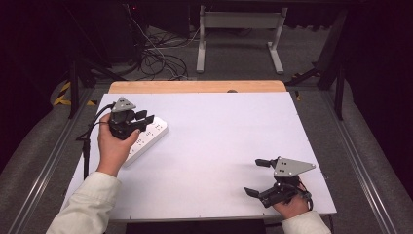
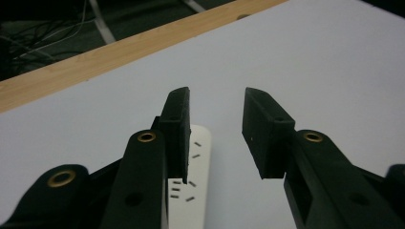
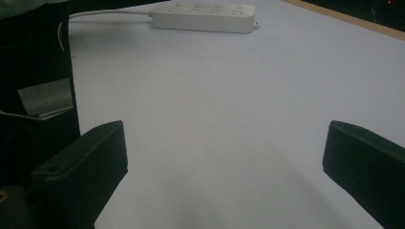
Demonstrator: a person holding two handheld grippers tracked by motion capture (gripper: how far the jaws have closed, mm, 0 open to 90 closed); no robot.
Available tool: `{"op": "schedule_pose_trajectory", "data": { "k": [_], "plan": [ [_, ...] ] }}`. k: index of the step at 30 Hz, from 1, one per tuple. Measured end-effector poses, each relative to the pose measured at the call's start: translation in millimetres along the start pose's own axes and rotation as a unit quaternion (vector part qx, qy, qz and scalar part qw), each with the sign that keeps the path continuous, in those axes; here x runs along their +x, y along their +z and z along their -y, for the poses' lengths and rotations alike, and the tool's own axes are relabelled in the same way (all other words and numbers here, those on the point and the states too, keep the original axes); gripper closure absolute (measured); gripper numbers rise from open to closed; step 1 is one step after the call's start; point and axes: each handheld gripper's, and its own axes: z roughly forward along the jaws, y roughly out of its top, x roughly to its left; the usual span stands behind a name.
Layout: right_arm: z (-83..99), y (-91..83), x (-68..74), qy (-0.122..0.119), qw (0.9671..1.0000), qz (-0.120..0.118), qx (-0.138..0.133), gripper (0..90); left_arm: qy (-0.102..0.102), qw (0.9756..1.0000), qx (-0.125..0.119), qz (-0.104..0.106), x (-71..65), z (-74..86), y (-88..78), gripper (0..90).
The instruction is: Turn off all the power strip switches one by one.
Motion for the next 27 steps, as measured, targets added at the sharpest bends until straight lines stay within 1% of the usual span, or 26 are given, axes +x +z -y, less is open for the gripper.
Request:
{"op": "schedule_pose_trajectory", "data": {
  "k": [1,2,4,6,8,9,10,12,13,14,15,16,18,19,21,24,26,27],
  "plan": [
    [0.0,-0.4,0.0,0.0,1.0,0.001,-0.001,2.1,-0.001,0.9999,-0.008,0.008,-4.0,1.2,-4.3,62.3],
    [0.0,-0.7,0.1,0.001,1.0,0.001,-0.002,2.0,0.007,0.9998,-0.014,0.014,-6.7,2.3,-8.8,60.4],
    [0.2,-1.1,0.2,0.001,1.0,0.002,-0.002,2.0,0.013,0.9989,-0.033,0.03,-11.5,6.2,-16.1,56.1],
    [0.1,-1.2,0.2,0.001,1.0,0.002,-0.002,2.0,0.004,0.9976,-0.05,0.048,-15.0,11.0,-22.0,51.1],
    [0.0,-0.9,0.3,0.001,1.0,0.001,-0.003,2.0,-0.001,0.9956,-0.07,0.063,-18.7,15.3,-26.9,44.5],
    [0.0,-0.8,0.4,0.001,1.0,0.001,-0.003,2.0,0.008,0.9952,-0.075,0.063,-20.5,17.3,-29.2,42.8],
    [-0.1,-0.7,0.4,0.001,1.0,0.001,-0.003,2.0,0.012,0.9946,-0.081,0.063,-23.5,19.6,-30.9,40.4],
    [0.0,-0.6,0.6,0.001,1.0,0.001,-0.002,2.0,0.033,0.9931,-0.094,0.061,-28.6,24.8,-33.6,35.8],
    [0.0,-0.5,0.7,0.001,1.0,0.001,-0.002,2.0,0.035,0.9926,-0.096,0.066,-30.9,28.2,-34.9,35.1],
    [0.0,-0.6,0.7,0.001,1.0,0.001,-0.002,2.0,0.026,0.9928,-0.091,0.074,-32.8,32.3,-35.0,34.0],
    [0.0,-0.7,0.7,0.001,1.0,0.001,-0.002,2.0,0.022,0.992,-0.093,0.082,-34.7,36.0,-34.9,32.0],
    [0.1,-0.8,0.8,0.001,1.0,0.001,-0.002,2.0,0.027,0.9912,-0.097,0.087,-35.9,39.4,-35.7,30.7],
    [0.1,-0.9,0.9,0.001,1.0,0.001,-0.002,2.0,0.041,0.9908,-0.101,0.08,-40.3,46.1,-37.5,30.0],
    [0.2,-1.0,1.0,0.001,1.0,0.001,-0.002,2.0,0.045,0.9905,-0.102,0.081,-42.3,49.4,-38.4,28.1],
    [0.2,-1.1,1.2,0.0,1.0,0.0,-0.002,2.0,0.049,0.9886,-0.11,0.091,-45.4,56.3,-39.8,24.5],
    [0.2,-1.2,1.3,0.0,1.0,0.0,-0.002,2.0,0.056,0.9868,-0.112,0.103,-49.6,66.7,-41.5,22.3],
    [0.2,-1.4,1.4,0.0,1.0,0.0,-0.002,2.0,0.065,0.9869,-0.104,0.105,-51.2,73.6,-41.9,21.2],
    [0.2,-1.5,1.5,0.0,1.0,-0.001,-0.002,2.0,0.062,0.9872,-0.099,0.108,-52.6,77.2,-42.0,20.9]
  ]
}}
